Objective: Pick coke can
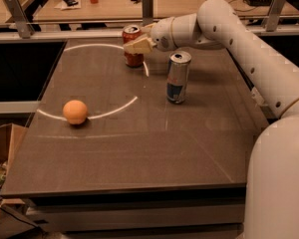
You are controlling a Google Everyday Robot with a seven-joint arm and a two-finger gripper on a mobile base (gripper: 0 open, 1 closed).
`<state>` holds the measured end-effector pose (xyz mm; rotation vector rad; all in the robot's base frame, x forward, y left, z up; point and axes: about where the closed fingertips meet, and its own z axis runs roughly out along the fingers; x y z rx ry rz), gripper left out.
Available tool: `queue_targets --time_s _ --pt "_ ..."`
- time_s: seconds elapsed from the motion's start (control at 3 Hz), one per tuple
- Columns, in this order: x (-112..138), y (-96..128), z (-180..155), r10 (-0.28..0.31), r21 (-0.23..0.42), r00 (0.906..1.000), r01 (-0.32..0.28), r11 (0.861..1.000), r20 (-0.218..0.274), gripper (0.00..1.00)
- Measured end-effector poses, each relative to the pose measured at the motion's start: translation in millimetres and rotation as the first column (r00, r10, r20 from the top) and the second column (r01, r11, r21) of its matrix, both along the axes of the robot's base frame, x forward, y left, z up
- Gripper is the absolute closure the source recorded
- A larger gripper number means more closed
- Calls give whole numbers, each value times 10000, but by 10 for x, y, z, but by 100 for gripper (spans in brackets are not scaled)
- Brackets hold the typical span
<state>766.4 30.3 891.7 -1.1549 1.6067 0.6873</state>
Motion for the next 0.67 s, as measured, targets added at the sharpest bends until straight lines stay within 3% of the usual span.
queue_targets --time_s 0.33,0.67 --pt "-8 -9 11 120 -81 9999 -119 9999 92 86" --pt "12 24 138 490 -369 9988 -493 9981 -72 100"
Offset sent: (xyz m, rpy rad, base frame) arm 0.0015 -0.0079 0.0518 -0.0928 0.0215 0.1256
